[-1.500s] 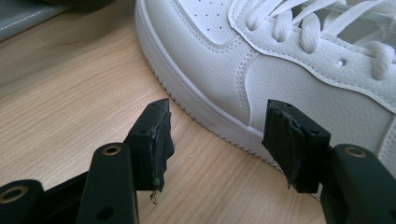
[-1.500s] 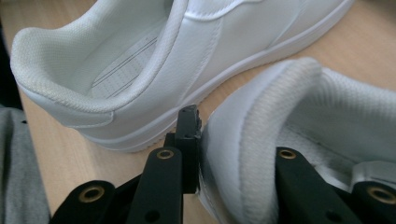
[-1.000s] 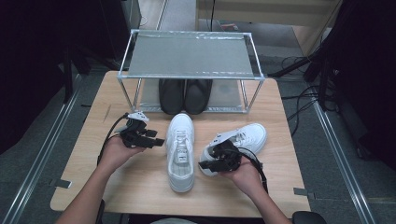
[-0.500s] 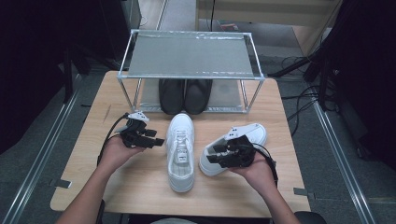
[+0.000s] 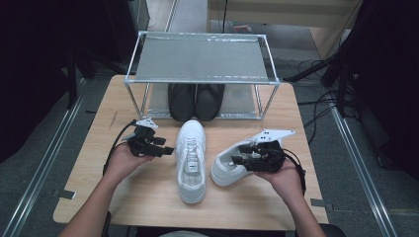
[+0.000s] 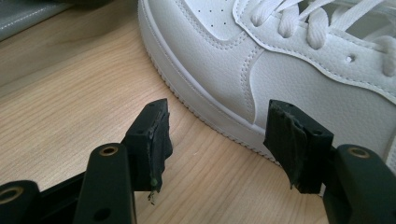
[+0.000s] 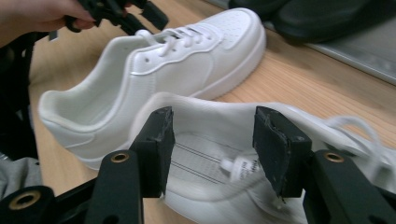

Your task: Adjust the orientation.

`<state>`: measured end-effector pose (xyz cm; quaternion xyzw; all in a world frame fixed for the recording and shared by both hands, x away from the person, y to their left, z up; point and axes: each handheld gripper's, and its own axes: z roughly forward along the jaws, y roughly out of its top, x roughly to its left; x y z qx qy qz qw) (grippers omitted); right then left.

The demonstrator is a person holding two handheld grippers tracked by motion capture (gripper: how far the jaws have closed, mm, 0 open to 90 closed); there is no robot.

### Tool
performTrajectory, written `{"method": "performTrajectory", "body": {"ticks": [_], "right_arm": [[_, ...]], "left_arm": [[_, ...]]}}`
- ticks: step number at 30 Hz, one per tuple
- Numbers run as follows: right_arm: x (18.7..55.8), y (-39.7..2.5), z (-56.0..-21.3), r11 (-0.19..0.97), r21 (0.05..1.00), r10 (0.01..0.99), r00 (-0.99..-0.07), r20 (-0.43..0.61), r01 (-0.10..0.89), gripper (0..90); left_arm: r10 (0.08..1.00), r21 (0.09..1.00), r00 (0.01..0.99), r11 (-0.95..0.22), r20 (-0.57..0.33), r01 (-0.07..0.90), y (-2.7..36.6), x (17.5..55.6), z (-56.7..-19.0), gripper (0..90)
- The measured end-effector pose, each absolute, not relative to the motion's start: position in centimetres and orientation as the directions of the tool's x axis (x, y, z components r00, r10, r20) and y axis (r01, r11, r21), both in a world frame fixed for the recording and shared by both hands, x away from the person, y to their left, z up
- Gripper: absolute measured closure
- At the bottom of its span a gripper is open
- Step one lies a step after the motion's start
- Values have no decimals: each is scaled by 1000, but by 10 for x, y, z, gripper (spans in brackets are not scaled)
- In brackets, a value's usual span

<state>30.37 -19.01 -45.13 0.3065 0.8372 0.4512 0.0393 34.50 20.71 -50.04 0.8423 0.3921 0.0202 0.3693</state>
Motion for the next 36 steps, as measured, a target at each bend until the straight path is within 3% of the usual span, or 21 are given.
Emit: {"method": "performTrajectory", "body": {"ticks": [14, 24, 36], "right_arm": [[309, -233, -457, 313, 795, 660, -721, 212, 520, 489], [307, -253, -466, 273, 791, 713, -667, 216, 547, 546], [308, -276, -475, 209, 770, 799, -559, 220, 602, 853]], "left_arm": [[671, 665, 698, -404, -250, 628, 205, 348, -500, 404], [660, 665, 710, -417, -246, 619, 198, 354, -498, 401], [649, 674, 722, -424, -240, 605, 193, 358, -497, 401]]}}
